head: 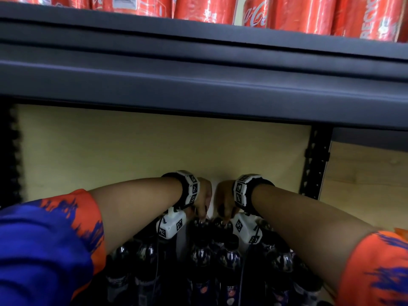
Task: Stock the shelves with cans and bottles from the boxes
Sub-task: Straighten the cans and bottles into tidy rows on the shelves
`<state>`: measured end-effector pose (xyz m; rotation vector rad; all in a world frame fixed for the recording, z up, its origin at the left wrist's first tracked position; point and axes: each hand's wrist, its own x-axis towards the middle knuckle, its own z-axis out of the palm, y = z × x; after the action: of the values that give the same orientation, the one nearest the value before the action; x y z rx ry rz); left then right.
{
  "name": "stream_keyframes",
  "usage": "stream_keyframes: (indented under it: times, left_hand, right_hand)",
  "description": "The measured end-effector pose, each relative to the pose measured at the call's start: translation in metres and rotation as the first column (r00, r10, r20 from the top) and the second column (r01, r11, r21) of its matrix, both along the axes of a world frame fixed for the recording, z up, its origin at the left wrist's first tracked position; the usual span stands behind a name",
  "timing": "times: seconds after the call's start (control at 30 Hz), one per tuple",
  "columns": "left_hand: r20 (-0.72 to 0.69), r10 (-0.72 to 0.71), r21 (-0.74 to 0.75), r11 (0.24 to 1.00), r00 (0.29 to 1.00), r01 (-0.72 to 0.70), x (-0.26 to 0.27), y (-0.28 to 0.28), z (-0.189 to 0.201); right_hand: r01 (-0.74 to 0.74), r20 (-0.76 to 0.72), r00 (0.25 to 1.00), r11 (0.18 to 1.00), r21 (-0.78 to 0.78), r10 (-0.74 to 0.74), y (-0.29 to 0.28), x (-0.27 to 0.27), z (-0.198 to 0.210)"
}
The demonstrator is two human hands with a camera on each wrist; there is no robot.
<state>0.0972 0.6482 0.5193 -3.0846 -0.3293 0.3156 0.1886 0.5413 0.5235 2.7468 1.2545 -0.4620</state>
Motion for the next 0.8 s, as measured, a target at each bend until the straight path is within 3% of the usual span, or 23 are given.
stream_keyframes:
  times: [0.1, 0.3, 0.37, 0.43, 0.53, 0.7, 0.8]
  left_hand:
    - [0.029, -0.012, -0.023, 1.0, 1.0, 0.012, -0.002, 0.003, 0.001]
    - [0.03, 0.066, -0.065, 0.996, 0.997, -0.064, -0.009, 0.003, 0.017]
    - [0.041, 0.101, -0.091, 0.991, 0.994, -0.097, -0.014, 0.002, 0.026]
    - [0.061, 0.106, -0.009, 0.994, 0.993, -0.105, -0.02, -0.002, 0.034]
    - [0.153, 0.098, 0.12, 0.986, 0.983, -0.117, -0.031, -0.009, 0.043]
    - [0.346, 0.168, 0.034, 0.981, 0.923, -0.192, -0.054, -0.034, 0.057]
    - [0.388, 0.156, 0.015, 0.984, 0.908, -0.176, -0.066, -0.054, 0.066]
  right_hand:
    - [0.021, -0.023, 0.999, 0.995, -0.094, -0.024, -0.002, 0.002, 0.0]
    - [0.065, 0.016, 0.998, 0.998, -0.012, -0.065, -0.024, -0.037, 0.031]
    - [0.065, 0.099, 0.993, 0.996, 0.06, -0.07, -0.032, -0.041, 0.042]
    - [0.02, 0.232, 0.972, 0.993, 0.12, -0.047, -0.042, -0.048, 0.053]
    - [0.032, 0.303, 0.949, 0.979, 0.203, -0.093, -0.061, -0.058, 0.065]
    - [0.126, 0.263, 0.946, 0.962, 0.241, -0.189, -0.096, -0.074, 0.076]
    - [0.158, 0.268, 0.936, 0.954, 0.254, -0.227, -0.116, -0.084, 0.083]
